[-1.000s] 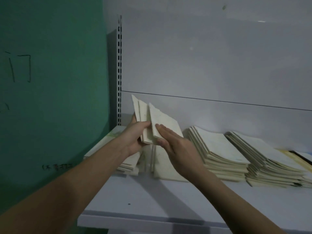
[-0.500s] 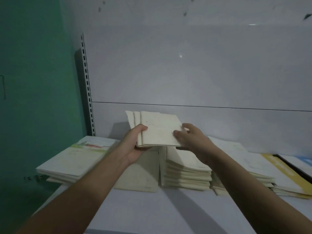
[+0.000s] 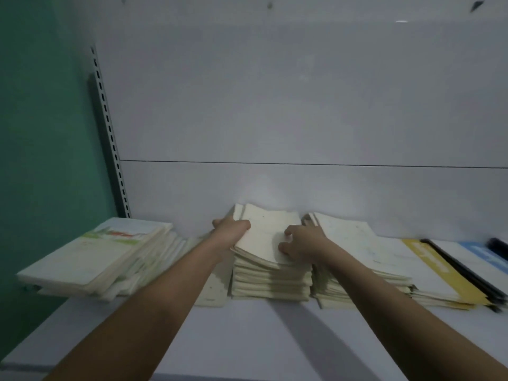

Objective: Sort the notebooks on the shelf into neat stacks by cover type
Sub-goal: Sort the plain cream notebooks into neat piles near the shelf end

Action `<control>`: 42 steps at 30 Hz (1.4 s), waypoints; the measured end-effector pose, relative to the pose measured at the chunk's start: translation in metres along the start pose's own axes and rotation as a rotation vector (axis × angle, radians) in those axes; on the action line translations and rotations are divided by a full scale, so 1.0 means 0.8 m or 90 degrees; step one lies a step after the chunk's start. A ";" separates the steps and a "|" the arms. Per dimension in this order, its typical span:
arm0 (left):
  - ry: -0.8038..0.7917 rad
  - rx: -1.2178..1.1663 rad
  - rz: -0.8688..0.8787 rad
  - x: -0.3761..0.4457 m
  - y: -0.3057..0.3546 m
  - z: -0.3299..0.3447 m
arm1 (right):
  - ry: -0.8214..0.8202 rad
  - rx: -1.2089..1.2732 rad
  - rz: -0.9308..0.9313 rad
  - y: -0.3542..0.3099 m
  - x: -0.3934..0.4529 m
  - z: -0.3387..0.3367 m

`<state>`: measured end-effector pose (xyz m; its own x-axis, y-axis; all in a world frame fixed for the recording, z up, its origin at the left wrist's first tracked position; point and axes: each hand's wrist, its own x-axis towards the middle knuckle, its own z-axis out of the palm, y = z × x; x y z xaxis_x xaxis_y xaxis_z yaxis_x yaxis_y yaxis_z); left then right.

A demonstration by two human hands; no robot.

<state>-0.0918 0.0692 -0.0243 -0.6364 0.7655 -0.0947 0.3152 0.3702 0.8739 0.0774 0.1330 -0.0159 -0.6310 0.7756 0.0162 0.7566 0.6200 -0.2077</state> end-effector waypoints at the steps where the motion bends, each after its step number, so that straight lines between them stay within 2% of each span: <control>1: -0.022 -0.020 -0.008 0.005 -0.005 -0.004 | 0.002 -0.044 -0.011 -0.001 0.005 0.000; 3: -0.073 -0.045 -0.017 0.009 -0.017 -0.009 | 0.019 -0.082 -0.017 0.002 0.009 0.000; 6: -0.112 -0.121 0.012 -0.003 -0.027 -0.036 | 0.185 0.031 -0.061 -0.015 0.003 0.003; 8: -0.088 -0.174 0.019 -0.013 -0.037 -0.061 | 0.304 0.150 -0.153 -0.047 -0.008 0.005; 10: -0.017 -0.131 0.045 -0.027 -0.058 -0.082 | 0.350 0.249 -0.262 -0.091 -0.019 0.012; 12: 0.075 -0.056 0.088 -0.047 -0.090 -0.090 | 0.317 0.314 -0.337 -0.133 -0.028 0.035; 15: 0.155 -0.019 0.162 -0.077 -0.153 -0.088 | 0.170 0.321 -0.354 -0.177 -0.035 0.096; 17: 0.163 -0.027 0.167 -0.085 -0.185 -0.090 | 0.104 0.243 -0.323 -0.191 -0.027 0.138; 21: 0.105 -0.079 0.126 -0.080 -0.220 -0.104 | 0.026 0.061 -0.263 -0.198 -0.004 0.194; 26: 0.090 -0.160 0.155 -0.082 -0.226 -0.113 | 0.124 0.005 -0.268 -0.200 -0.005 0.203; 31: 0.076 -0.233 0.191 -0.079 -0.230 -0.119 | 0.197 0.161 -0.194 -0.204 -0.014 0.199; 34: 0.027 -0.324 0.164 -0.078 -0.232 -0.119 | 0.265 0.233 -0.133 -0.204 -0.022 0.195; 38: -0.046 -0.471 0.105 -0.078 -0.225 -0.121 | 0.362 0.194 -0.144 -0.211 -0.029 0.190; 42: -0.066 -0.483 0.087 -0.082 -0.221 -0.123 | 0.375 0.167 -0.178 -0.215 -0.032 0.192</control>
<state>-0.1751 -0.0978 -0.1256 -0.5453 0.8378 0.0264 -0.2051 -0.1639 0.9649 -0.0626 -0.0116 -0.1305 -0.5416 0.5725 0.6156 0.4671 0.8137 -0.3459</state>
